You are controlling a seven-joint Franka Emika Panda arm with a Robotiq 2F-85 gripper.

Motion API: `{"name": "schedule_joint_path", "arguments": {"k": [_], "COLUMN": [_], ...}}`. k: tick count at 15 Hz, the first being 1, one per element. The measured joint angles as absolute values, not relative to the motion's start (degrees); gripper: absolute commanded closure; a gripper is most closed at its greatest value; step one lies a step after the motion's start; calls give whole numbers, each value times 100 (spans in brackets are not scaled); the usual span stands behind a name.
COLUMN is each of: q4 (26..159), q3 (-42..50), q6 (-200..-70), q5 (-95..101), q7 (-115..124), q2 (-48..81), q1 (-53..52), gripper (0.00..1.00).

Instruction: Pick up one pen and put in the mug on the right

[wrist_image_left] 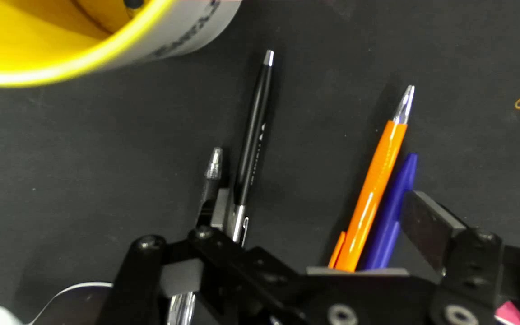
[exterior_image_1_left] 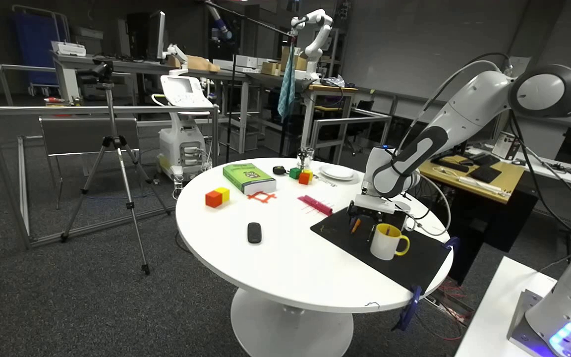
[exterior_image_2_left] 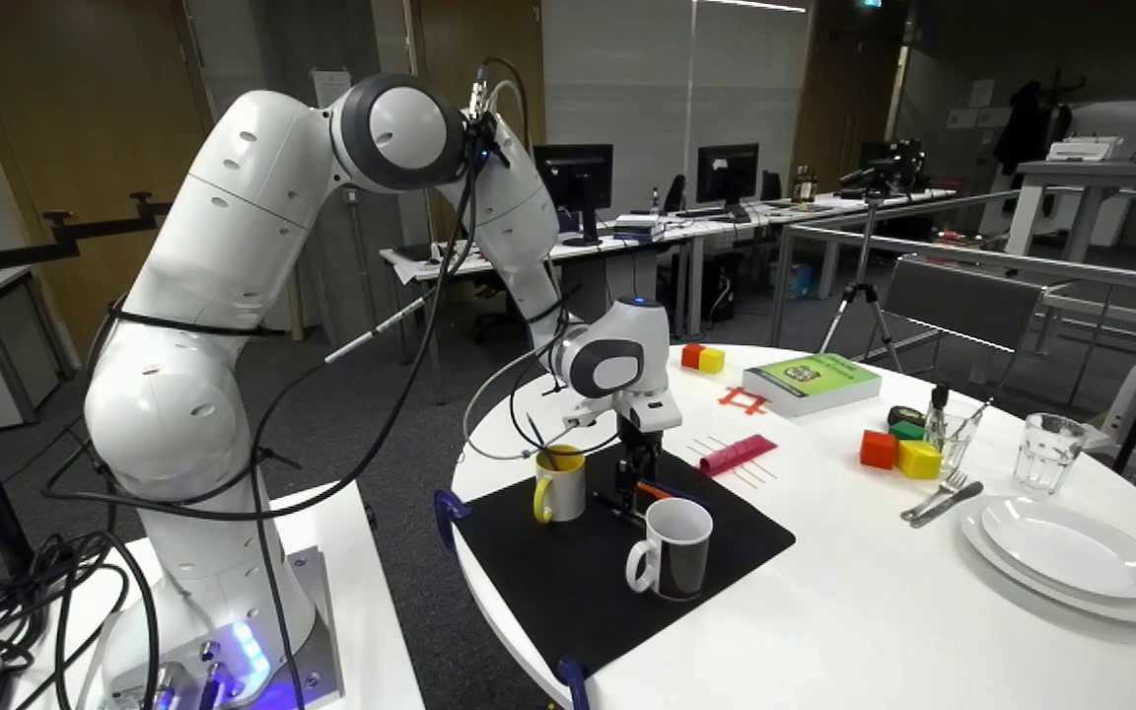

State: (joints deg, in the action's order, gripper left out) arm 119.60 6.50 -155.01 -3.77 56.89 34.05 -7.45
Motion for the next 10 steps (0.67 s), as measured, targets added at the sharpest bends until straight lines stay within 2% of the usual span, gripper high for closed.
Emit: {"name": "schedule_joint_path", "arguments": {"k": [10], "q4": [12030], "q3": [633], "q6": [-15789], "q5": [-377], "q7": [5648], "q2": [3405], "q1": [-750], "gripper": [0]}}
